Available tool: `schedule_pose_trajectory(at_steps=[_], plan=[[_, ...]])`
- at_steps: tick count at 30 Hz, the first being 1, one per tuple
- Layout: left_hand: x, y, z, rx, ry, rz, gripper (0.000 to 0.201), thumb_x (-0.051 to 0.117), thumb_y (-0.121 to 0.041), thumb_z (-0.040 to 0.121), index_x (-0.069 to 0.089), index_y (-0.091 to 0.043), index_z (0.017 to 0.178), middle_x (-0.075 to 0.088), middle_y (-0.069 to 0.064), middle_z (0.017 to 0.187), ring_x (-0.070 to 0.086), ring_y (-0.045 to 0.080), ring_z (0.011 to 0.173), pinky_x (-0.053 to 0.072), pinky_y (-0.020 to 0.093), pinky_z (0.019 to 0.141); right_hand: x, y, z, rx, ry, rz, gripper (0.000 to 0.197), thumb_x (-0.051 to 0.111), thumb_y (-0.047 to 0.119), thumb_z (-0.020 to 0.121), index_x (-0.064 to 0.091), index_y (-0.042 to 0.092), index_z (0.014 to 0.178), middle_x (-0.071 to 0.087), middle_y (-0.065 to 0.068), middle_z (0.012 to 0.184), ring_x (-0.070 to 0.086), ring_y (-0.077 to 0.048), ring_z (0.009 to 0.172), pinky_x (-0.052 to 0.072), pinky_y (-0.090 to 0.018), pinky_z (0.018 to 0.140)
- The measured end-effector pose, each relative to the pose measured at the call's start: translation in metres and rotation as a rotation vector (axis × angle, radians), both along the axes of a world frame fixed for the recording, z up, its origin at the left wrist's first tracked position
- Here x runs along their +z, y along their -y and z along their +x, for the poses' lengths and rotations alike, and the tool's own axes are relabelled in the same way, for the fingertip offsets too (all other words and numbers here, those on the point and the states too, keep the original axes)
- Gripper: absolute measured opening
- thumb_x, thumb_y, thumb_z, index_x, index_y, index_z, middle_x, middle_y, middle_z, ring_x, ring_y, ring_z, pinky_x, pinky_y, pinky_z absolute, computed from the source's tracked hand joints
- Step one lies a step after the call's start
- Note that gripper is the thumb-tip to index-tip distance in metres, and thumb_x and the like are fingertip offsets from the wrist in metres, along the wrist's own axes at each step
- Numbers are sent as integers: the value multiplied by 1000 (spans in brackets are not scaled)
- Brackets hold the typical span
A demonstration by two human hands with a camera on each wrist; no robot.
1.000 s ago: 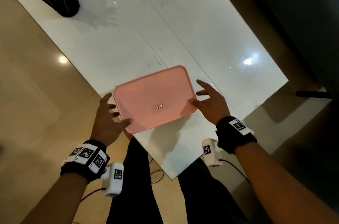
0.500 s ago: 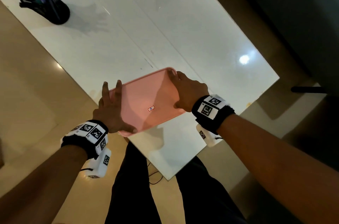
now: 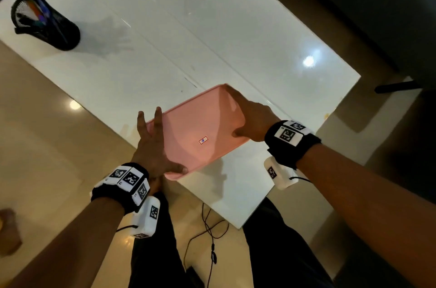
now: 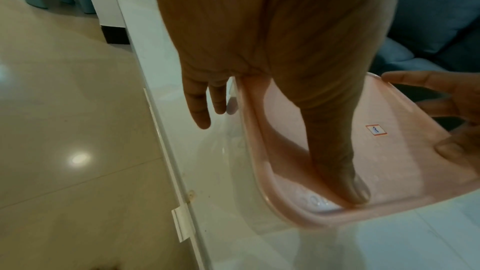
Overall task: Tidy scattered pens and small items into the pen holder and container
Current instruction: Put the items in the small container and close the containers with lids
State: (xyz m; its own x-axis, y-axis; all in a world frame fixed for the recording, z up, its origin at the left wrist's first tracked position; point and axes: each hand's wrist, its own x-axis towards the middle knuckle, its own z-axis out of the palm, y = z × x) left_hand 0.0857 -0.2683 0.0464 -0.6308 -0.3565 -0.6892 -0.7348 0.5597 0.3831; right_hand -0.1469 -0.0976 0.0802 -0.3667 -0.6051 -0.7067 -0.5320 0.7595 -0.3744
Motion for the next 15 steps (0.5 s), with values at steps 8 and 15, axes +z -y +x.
schedule_pose_trajectory(at_steps=[8,15], plan=[[3,14,58,597,-269,332,138,89,-33,55,-9,-32,153,10,4,159,35,19,131,48,26,90,-1,-34,88,-553,55,26,105,80,30,72,12,46,149,57,0,136,57,-32,117,44,-39,96],[-17,56,112,663,-127,615,81,81,-43,72,38,-30,139,59,-9,122,58,11,108,47,27,74,-12,-41,216,-990,238,-117,112,90,37,61,17,50,145,60,1,128,60,-23,114,49,-48,98]])
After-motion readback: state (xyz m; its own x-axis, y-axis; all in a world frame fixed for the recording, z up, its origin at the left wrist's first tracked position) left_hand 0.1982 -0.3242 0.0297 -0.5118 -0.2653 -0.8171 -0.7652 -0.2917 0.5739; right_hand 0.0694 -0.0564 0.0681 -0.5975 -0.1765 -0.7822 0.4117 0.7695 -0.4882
